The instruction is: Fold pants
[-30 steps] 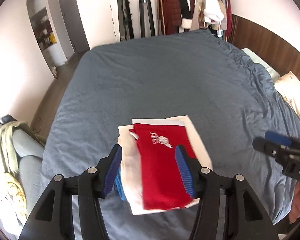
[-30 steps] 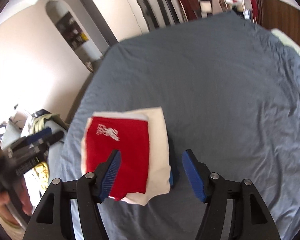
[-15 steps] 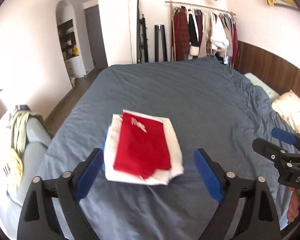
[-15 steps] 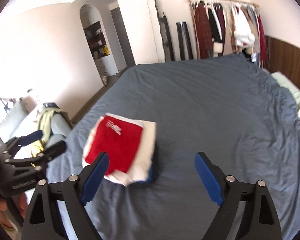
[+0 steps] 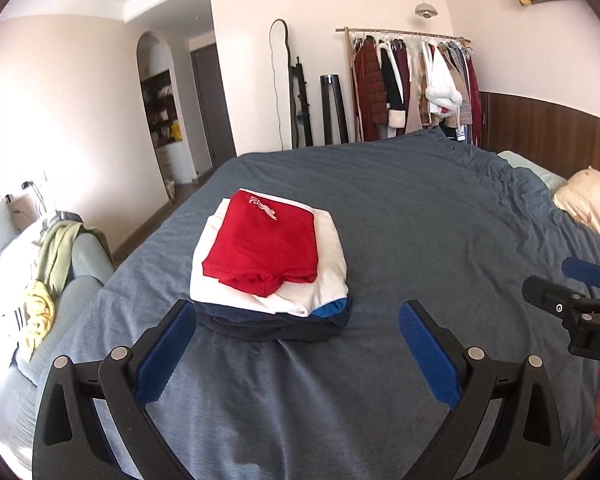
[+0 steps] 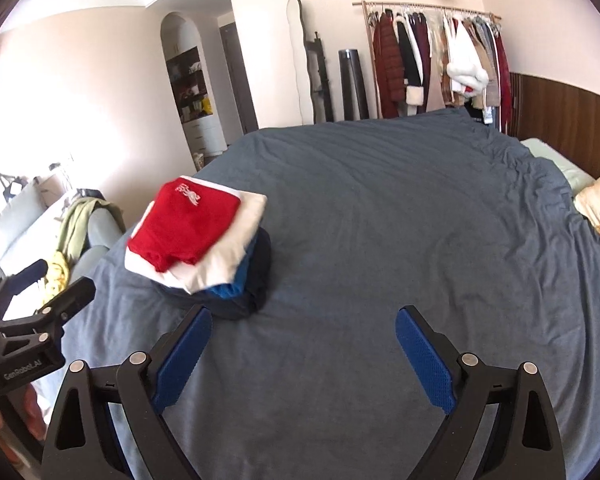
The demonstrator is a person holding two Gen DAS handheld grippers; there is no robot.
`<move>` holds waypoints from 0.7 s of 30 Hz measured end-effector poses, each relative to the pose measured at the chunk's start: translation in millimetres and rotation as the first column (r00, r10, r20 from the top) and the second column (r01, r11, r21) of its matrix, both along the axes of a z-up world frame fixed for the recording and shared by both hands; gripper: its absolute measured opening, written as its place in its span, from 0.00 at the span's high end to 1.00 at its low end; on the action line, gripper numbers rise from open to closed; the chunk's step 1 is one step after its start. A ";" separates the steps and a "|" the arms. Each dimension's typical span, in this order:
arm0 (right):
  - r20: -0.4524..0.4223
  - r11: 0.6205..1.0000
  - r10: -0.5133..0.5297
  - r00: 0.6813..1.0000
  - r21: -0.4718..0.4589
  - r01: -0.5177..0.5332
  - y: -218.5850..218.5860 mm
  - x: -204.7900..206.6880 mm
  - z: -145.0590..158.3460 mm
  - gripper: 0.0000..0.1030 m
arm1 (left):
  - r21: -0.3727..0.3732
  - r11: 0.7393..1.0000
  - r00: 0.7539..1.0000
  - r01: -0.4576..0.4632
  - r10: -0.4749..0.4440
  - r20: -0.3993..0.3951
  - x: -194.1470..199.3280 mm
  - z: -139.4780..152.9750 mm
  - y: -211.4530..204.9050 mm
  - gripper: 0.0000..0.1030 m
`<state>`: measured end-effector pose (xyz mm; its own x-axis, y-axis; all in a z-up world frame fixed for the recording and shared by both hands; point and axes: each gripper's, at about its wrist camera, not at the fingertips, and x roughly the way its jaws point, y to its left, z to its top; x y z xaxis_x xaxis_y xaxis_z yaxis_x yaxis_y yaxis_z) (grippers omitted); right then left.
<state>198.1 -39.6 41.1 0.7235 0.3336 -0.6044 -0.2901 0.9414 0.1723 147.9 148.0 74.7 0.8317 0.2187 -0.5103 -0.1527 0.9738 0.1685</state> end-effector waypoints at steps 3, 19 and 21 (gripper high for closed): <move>0.029 1.000 0.000 1.000 -0.001 0.000 -6.1 -11.6 -9.8 0.08 | -0.012 1.000 1.000 0.008 -0.008 0.018 -10.7 -10.0 -3.8 0.00; 0.160 0.998 -0.050 0.986 -0.037 0.056 -30.4 -124.3 -16.5 0.08 | -0.061 0.996 0.995 0.065 -0.060 0.076 -110.0 -26.2 -23.5 0.00; 0.166 0.998 -0.054 0.985 -0.029 0.060 -34.6 -139.7 -12.8 0.08 | -0.064 0.996 0.995 0.065 -0.060 0.076 -124.5 -23.2 -24.9 0.00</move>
